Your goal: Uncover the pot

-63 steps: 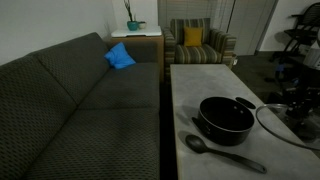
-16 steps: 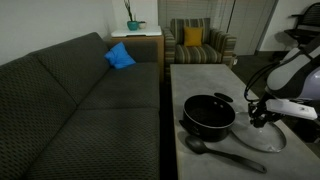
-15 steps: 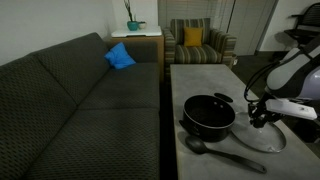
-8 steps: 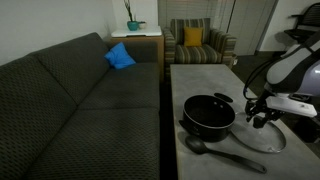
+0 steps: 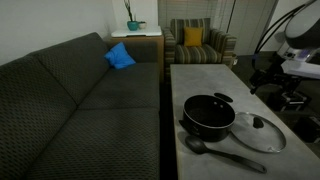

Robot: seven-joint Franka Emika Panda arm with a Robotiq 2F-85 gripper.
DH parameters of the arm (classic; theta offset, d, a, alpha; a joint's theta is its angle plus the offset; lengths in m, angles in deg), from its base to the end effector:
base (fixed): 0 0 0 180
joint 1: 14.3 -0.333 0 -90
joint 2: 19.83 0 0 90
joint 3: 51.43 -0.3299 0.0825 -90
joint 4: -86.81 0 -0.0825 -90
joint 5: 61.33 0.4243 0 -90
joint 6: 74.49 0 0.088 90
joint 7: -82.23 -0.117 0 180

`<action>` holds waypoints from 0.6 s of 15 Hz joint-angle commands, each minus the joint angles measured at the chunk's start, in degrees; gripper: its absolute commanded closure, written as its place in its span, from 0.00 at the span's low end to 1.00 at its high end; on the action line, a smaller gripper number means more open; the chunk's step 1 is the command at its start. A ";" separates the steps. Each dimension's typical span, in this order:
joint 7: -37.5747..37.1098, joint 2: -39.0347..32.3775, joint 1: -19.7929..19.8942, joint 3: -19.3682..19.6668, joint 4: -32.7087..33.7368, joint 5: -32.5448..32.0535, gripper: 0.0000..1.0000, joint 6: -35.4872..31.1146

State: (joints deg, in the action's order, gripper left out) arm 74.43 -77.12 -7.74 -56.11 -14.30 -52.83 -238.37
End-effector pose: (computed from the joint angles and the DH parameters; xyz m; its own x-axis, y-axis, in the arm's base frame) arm 0.6535 -0.0287 -0.0292 0.9357 -0.3467 0.0658 -0.3361 -0.9324 -0.1325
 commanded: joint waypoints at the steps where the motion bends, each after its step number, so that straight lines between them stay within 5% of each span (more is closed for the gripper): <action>1: 0.93 11.91 -0.23 -0.09 -11.62 1.21 0.00 1.02; 9: 1.58 20.33 0.61 -1.26 -18.11 2.98 0.00 2.95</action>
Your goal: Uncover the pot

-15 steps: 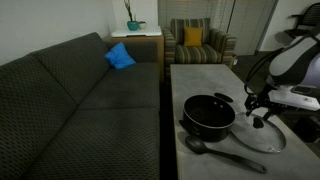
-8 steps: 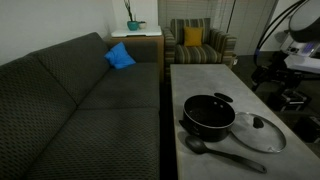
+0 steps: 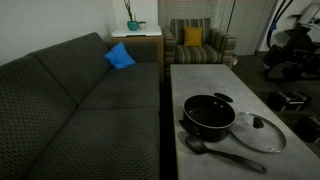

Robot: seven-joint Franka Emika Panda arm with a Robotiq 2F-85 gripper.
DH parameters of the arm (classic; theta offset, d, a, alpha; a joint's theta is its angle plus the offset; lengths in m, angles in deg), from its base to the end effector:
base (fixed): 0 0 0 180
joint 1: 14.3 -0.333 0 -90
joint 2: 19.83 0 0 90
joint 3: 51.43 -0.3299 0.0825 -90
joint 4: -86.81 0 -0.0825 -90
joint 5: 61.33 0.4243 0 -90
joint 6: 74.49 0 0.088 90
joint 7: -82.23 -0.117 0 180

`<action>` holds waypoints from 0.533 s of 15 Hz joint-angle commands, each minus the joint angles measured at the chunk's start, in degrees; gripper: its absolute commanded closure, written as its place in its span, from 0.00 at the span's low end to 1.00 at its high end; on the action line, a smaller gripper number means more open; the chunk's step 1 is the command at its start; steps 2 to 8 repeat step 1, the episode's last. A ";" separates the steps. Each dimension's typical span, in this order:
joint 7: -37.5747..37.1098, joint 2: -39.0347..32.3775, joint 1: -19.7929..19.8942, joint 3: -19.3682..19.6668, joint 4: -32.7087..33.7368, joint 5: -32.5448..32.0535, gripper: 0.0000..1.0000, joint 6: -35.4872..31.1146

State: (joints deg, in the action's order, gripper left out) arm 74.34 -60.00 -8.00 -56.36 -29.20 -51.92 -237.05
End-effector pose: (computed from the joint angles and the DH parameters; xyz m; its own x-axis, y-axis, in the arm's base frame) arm 0.6227 -0.0210 0.0714 0.9381 -0.3366 0.0814 -0.3245 -0.9365 -0.1333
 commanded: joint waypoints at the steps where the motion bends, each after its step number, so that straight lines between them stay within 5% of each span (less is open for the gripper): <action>1: 1.94 3.62 1.04 -1.28 -3.57 2.38 0.00 1.74; 8: 1.94 3.62 1.04 -1.28 -3.57 2.38 0.00 1.74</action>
